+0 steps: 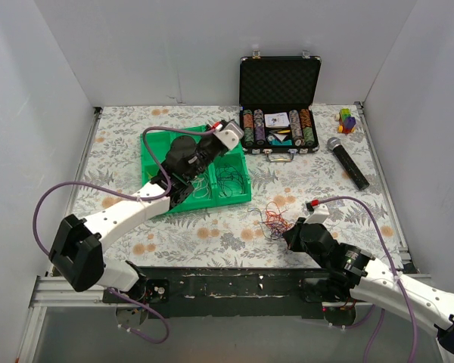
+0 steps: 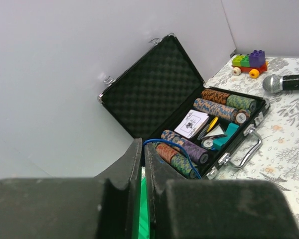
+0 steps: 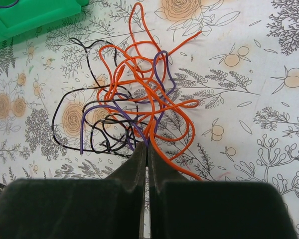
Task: Untangle the cables
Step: Place the cable in the bin.
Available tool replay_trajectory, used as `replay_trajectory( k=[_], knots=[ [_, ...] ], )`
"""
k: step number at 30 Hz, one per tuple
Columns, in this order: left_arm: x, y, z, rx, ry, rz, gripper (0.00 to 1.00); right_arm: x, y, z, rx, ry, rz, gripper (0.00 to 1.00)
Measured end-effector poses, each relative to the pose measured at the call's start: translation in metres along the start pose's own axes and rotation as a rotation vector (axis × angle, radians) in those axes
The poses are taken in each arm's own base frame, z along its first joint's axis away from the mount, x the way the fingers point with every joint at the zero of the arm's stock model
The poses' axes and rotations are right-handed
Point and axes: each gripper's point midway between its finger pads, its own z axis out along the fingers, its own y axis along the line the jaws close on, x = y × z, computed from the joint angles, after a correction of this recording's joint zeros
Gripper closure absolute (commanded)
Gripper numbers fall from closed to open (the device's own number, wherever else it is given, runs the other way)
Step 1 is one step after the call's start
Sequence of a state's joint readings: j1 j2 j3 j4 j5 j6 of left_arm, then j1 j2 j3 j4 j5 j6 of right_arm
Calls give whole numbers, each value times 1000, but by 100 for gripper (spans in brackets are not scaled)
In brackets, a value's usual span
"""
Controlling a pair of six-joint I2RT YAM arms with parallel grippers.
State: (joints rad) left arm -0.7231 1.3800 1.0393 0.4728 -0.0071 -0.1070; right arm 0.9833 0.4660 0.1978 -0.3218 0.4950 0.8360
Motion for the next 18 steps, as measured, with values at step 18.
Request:
replay_trajectory(
  k=[18],
  knots=[
    [88,-54,24,14,214,-176,100,-1,-4,-2,10,-7,-3,99]
  ],
)
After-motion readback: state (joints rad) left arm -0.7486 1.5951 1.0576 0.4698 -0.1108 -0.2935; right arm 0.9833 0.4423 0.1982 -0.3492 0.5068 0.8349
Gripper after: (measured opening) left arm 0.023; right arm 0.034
